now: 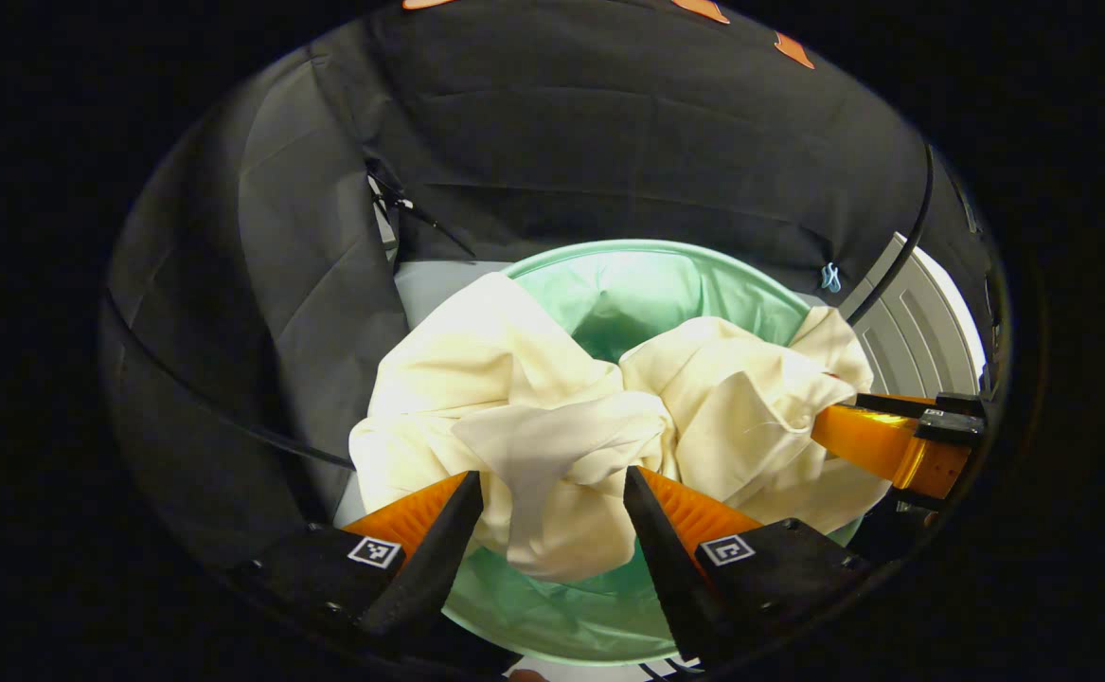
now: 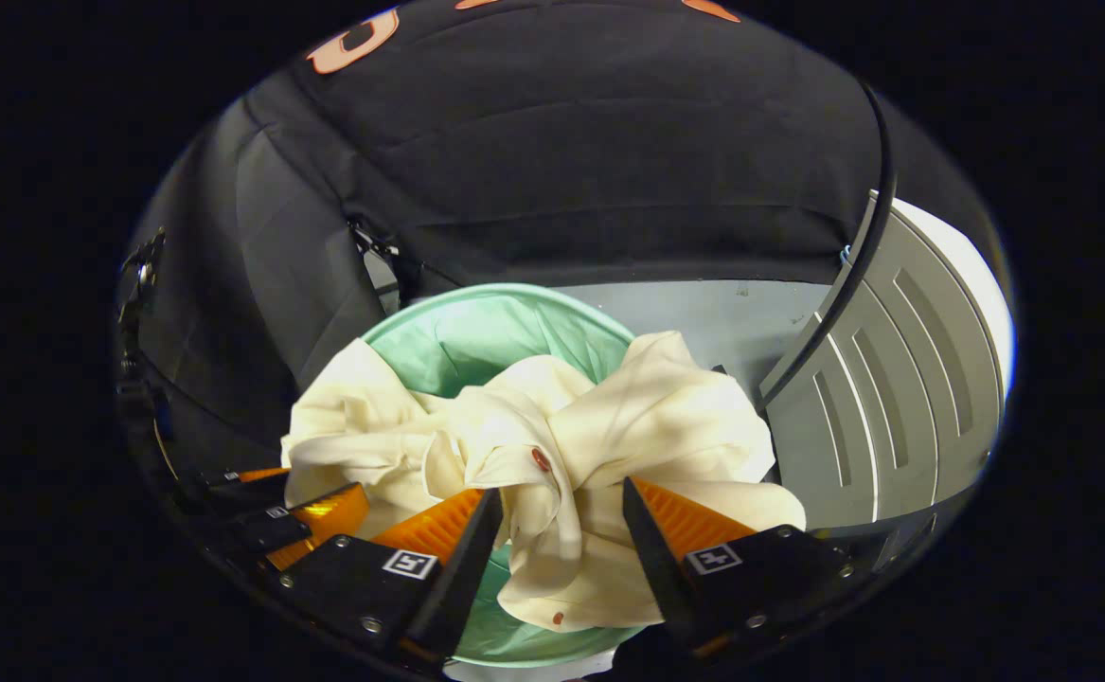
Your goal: Grasp the clothes on the hanger with both hands and then place them into the laundry hamper below.
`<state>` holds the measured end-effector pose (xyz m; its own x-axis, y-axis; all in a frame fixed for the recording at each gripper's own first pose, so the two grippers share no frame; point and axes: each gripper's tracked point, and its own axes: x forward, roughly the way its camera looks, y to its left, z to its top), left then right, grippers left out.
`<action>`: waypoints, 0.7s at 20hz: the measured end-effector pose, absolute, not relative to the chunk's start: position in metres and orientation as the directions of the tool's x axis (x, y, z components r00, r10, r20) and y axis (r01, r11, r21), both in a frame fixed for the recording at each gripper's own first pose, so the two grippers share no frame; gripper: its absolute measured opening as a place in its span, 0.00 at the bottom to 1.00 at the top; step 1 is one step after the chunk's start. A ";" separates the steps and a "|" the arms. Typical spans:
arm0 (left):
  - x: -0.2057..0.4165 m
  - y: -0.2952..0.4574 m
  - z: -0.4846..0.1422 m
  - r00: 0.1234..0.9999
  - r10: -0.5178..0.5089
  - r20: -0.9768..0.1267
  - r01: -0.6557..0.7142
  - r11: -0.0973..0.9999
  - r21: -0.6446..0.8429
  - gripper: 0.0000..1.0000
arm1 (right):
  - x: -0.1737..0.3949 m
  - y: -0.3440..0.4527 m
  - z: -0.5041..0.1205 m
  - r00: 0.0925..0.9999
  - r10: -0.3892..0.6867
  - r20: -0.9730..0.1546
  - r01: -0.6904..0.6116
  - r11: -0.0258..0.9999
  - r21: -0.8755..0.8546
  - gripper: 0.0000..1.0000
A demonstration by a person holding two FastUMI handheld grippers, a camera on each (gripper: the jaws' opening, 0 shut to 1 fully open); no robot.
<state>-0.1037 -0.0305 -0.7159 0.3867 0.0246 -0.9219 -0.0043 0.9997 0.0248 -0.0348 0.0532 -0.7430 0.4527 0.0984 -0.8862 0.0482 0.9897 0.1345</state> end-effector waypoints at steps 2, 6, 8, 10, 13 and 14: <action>-0.100 -0.028 -0.700 0.409 0.049 -0.911 -0.027 0.999 0.041 0.99 | -0.037 0.053 -0.729 0.461 0.111 -0.880 0.063 0.986 0.157 0.93; -0.087 -0.031 -0.652 0.484 0.032 -0.874 -0.046 0.999 0.011 0.99 | -0.029 0.053 -0.688 0.508 0.134 -0.851 0.045 0.982 0.181 0.95; -0.081 -0.027 -0.620 0.534 0.035 -0.844 -0.047 0.999 0.012 0.99 | -0.021 0.051 -0.659 0.547 0.128 -0.827 0.028 0.985 0.171 0.94; -0.075 -0.024 -0.584 0.587 0.029 -0.809 -0.048 0.999 0.001 0.99 | -0.012 0.052 -0.626 0.591 0.128 -0.796 0.009 0.986 0.166 0.95; -0.069 -0.021 -0.528 0.664 0.037 -0.747 -0.037 0.999 0.016 0.99 | -0.005 0.051 -0.584 0.651 0.116 -0.750 -0.015 0.990 0.140 0.94; -0.068 -0.023 -0.510 0.687 0.040 -0.726 -0.033 0.999 0.024 0.99 | -0.003 0.052 -0.572 0.666 0.117 -0.737 -0.023 0.990 0.137 0.94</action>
<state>-0.0675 -0.0230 -0.5098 0.6870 0.0404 -0.7255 -0.0335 0.9992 0.0239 -0.0027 0.0524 -0.5723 0.6656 0.1169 -0.7371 -0.0225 0.9903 0.1368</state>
